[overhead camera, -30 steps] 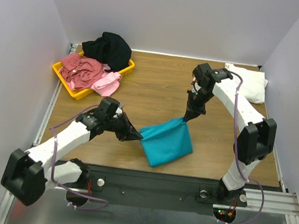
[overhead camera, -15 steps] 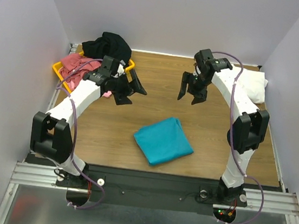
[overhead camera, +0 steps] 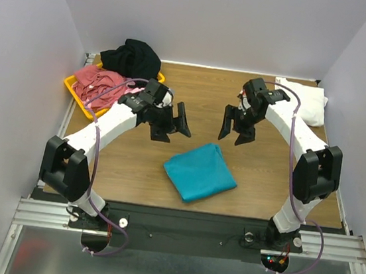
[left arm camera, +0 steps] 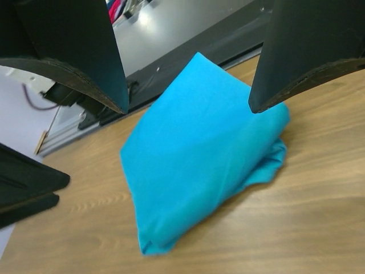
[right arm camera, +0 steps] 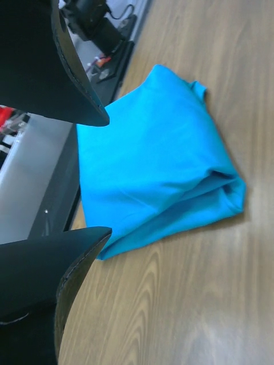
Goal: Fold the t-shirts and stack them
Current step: Neatly place the folded tshirt to the corner
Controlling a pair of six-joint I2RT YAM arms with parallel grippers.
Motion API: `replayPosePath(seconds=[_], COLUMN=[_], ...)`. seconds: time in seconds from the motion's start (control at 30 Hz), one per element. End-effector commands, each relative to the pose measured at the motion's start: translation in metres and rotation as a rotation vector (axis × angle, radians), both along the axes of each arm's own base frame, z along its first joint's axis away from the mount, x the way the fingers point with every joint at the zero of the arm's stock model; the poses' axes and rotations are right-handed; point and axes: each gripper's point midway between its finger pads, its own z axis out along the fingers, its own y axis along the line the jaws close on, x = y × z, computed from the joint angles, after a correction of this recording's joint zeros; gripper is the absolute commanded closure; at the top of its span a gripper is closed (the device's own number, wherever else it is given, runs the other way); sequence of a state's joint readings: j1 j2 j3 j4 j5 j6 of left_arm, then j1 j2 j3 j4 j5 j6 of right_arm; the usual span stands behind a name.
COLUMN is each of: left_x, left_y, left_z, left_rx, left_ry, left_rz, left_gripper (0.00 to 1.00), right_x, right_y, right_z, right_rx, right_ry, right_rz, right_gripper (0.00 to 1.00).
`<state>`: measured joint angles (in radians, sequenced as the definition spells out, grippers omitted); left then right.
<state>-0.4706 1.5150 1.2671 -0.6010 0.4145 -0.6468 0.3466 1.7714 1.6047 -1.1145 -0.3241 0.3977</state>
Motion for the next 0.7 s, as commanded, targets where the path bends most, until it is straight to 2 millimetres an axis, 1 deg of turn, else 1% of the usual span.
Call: replayPosePath(seconds=[0.0, 0.03, 0.07, 0.1, 0.13, 0.17, 0.2, 0.23, 0.27, 0.3, 0.33, 0.37, 0.4, 0.43, 0.47, 0.57, 0.67], left_x=[-0.031, -0.036, -0.043, -0.044, -0.053, -0.057, -0.067, -0.072, -0.078, -0.083, -0.092, -0.095, -0.099, -0.104, -0.107, -0.113, -0.115], left_y=[-0.022, -0.028, -0.035, -0.035, -0.040, -0.040, -0.039, -0.037, -0.036, -0.032, -0.027, -0.024, -0.021, -0.016, -0.014, -0.011, -0.012], left_z=[0.002, 0.004, 0.007, 0.008, 0.006, 0.007, -0.003, -0.007, -0.012, -0.012, -0.023, -0.025, -0.023, -0.030, -0.032, -0.034, -0.041], left_rx=[0.029, 0.026, 0.019, 0.015, 0.015, 0.013, 0.025, 0.029, 0.032, 0.031, 0.047, 0.049, 0.043, 0.053, 0.054, 0.038, 0.030], left_ry=[-0.013, -0.015, -0.013, -0.012, 0.002, 0.004, 0.036, 0.050, 0.066, 0.071, 0.096, 0.105, 0.100, 0.119, 0.123, 0.122, 0.128], left_rz=[-0.114, -0.127, -0.140, -0.134, -0.150, -0.154, -0.159, -0.162, -0.166, -0.163, -0.165, -0.157, -0.151, -0.141, -0.138, -0.127, -0.125], left_gripper=[0.02, 0.02, 0.01, 0.02, 0.01, 0.02, 0.01, 0.01, 0.02, 0.02, 0.02, 0.02, 0.01, 0.01, 0.01, 0.01, 0.01], right_x=[-0.003, -0.005, -0.007, -0.004, -0.007, -0.009, -0.015, -0.013, -0.013, -0.014, -0.015, -0.017, -0.018, -0.019, -0.018, -0.016, -0.020], right_y=[0.011, 0.010, 0.007, 0.003, -0.002, -0.004, -0.008, -0.016, -0.020, -0.024, -0.027, -0.031, -0.030, -0.030, -0.028, -0.026, -0.029], right_z=[0.018, 0.020, 0.017, 0.020, 0.016, 0.015, 0.010, 0.008, 0.005, 0.002, -0.001, -0.008, -0.009, -0.011, -0.015, -0.021, -0.038], right_rx=[0.153, 0.170, 0.195, 0.197, 0.219, 0.241, 0.254, 0.267, 0.274, 0.286, 0.286, 0.284, 0.302, 0.311, 0.320, 0.334, 0.316], right_ry=[-0.071, -0.076, -0.070, -0.093, -0.081, -0.084, -0.071, -0.076, -0.081, -0.085, -0.082, -0.076, -0.077, -0.076, -0.086, -0.104, -0.090], right_rz=[0.057, 0.059, 0.064, 0.063, 0.058, 0.073, 0.076, 0.062, 0.064, 0.074, 0.072, 0.063, 0.066, 0.067, 0.073, 0.095, 0.113], right_gripper=[0.23, 0.22, 0.20, 0.19, 0.18, 0.18, 0.18, 0.17, 0.17, 0.14, 0.13, 0.13, 0.12, 0.11, 0.06, 0.06, 0.06])
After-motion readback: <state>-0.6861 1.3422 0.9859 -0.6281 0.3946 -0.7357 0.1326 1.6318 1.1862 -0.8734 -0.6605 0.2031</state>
